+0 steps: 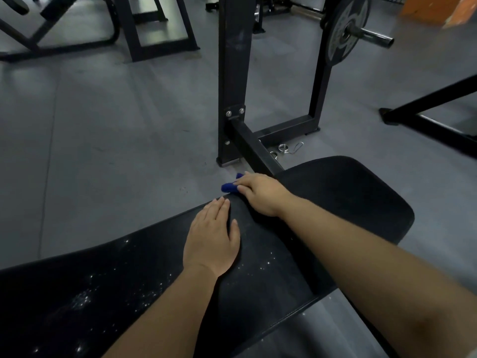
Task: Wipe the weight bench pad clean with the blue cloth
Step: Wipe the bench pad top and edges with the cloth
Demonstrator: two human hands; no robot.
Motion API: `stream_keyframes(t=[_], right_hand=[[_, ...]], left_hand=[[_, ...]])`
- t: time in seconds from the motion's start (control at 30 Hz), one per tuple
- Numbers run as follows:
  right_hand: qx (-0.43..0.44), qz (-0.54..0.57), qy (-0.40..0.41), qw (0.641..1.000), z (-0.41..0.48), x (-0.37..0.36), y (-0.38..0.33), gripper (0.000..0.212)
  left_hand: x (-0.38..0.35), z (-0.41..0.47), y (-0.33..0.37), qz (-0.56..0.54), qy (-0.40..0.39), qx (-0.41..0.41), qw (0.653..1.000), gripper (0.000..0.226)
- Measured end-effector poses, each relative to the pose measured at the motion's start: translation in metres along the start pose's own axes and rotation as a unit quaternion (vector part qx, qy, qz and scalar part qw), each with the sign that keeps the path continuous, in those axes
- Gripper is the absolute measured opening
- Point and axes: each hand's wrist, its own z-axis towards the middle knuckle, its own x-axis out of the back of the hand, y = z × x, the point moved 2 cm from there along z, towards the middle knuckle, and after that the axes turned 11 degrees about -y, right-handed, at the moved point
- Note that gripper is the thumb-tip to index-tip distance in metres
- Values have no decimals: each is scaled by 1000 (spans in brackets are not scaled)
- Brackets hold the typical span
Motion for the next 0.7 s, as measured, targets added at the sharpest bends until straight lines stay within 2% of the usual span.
stream_keyframes(t=[0.07,0.2,0.3,0.4,0.47,0.53,0.6,0.7], right_hand=[[-3,24,12,1000,-11,15,25,35],[-148,95,130,976,-42,41,99,35],[-202,101,181,957,-41,24,77,35],[-156,59,180,969,-33,-2,19,34],[-53,16,125,991,-34,-24,-15,36],[24,-2,83,996,-41,-34,-25,39],[12,8,79,997,-44,-22,1,40],[-103,36,126,986,-64,4,62,39]], left_hand=[[0,0,0,-4,1,1,1000,55],[-2,-1,-1,-10,-1,2,1000,56],[-4,1,-2,-5,-6,-1,1000,57],[-3,0,-1,-8,-10,3,1000,56],[-1,0,0,-4,-11,0,1000,55],[0,0,-1,-8,-8,-1,1000,53],[0,-1,-2,-10,-11,1,1000,53],[-2,0,-3,-14,-12,-1,1000,55]])
